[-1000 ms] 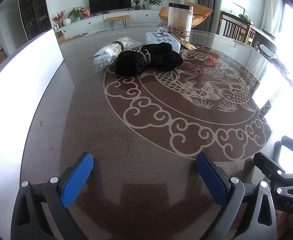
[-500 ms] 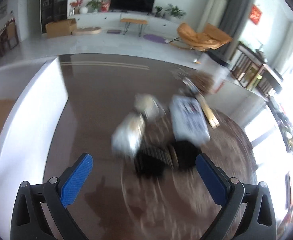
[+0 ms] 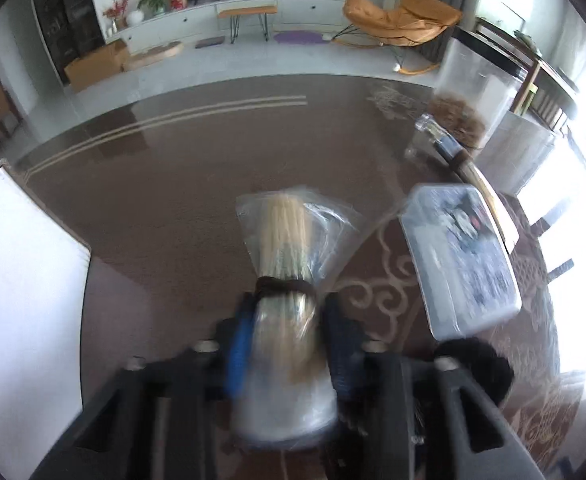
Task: Organize objects
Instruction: 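Grasp the bagged cotton swab bundle with the left gripper while the right gripper grasps the black plush bundle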
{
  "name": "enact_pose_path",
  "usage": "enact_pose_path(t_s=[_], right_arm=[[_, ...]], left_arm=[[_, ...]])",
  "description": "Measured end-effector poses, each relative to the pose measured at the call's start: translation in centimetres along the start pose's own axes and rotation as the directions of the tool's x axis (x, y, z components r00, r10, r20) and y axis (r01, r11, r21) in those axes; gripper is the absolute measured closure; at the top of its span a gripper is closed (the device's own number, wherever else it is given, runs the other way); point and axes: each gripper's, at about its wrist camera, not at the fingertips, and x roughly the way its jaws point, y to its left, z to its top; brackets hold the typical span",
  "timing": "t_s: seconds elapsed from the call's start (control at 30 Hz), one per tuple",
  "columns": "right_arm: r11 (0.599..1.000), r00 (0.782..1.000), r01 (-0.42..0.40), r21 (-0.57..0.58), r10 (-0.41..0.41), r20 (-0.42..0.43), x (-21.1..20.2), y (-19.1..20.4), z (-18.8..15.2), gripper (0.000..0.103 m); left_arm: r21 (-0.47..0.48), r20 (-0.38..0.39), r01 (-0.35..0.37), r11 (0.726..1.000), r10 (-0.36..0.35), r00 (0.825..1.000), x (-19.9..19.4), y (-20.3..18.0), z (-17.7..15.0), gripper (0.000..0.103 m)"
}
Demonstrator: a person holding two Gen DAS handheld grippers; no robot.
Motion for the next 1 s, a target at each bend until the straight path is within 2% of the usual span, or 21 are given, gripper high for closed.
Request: enact_pose_path(t_s=[0.13, 0.23, 0.4, 0.47, 0.5, 0.53, 0.57, 0.6, 0.63, 0.7, 1.0], right_arm=[[1.0, 1.0, 0.0, 0.0, 0.0, 0.0, 0.0, 0.0, 0.0, 0.0], [1.0, 1.0, -0.001, 0.0, 0.001, 0.0, 0.0, 0.0, 0.0, 0.0], [1.0, 1.0, -0.001, 0.0, 0.001, 0.0, 0.0, 0.0, 0.0, 0.0], [1.0, 1.0, -0.001, 0.0, 0.001, 0.0, 0.0, 0.0, 0.0, 0.0], [1.0, 1.0, -0.001, 0.0, 0.001, 0.0, 0.0, 0.0, 0.0, 0.0], [1.0, 1.0, -0.001, 0.0, 0.001, 0.0, 0.0, 0.0, 0.0, 0.0], [1.0, 1.0, -0.001, 0.0, 0.001, 0.0, 0.0, 0.0, 0.0, 0.0], [1.0, 1.0, -0.001, -0.001, 0.001, 0.0, 0.0, 0.0, 0.0, 0.0], [1.0, 1.0, -0.001, -0.001, 0.001, 0.0, 0.0, 0.0, 0.0, 0.0], [1.0, 1.0, -0.001, -0.001, 0.001, 0.0, 0.0, 0.0, 0.0, 0.0], [1.0, 1.0, -0.001, -0.001, 0.001, 0.0, 0.0, 0.1, 0.0, 0.0]], left_arm=[[-0.024, 0.049, 0.033, 0.999, -0.032, 0.998, -2.0, -1.5, -4.4, 0.074], [-0.06, 0.082, 0.048, 0.997, -0.043, 0.996, -4.7, -3.1, -10.1, 0.074], [-0.123, 0.116, 0.013, 0.992, 0.001, 0.993, -8.8, -3.5, -18.2, 0.073], [-0.151, 0.116, 0.004, 0.989, 0.014, 0.993, -9.6, -2.7, -19.3, 0.071], [-0.145, 0.113, 0.002, 0.989, 0.015, 0.993, -9.6, -2.4, -19.4, 0.065], [-0.129, 0.106, -0.013, 0.992, 0.027, 0.994, -9.9, -2.5, -19.7, 0.049], [-0.111, 0.088, -0.046, 0.993, 0.056, 0.995, -9.5, -2.3, -19.5, 0.038], [-0.103, 0.07, -0.061, 0.993, 0.068, 0.995, -9.2, -2.3, -19.6, 0.018], [-0.098, 0.061, -0.07, 0.993, 0.076, 0.995, -8.8, -2.1, -19.2, 0.008], [-0.092, 0.065, -0.071, 0.993, 0.077, 0.995, -8.5, -1.4, -19.2, 0.0], [-0.101, 0.1, -0.07, 0.992, 0.08, 0.992, -8.6, -0.9, -19.8, 0.0]])
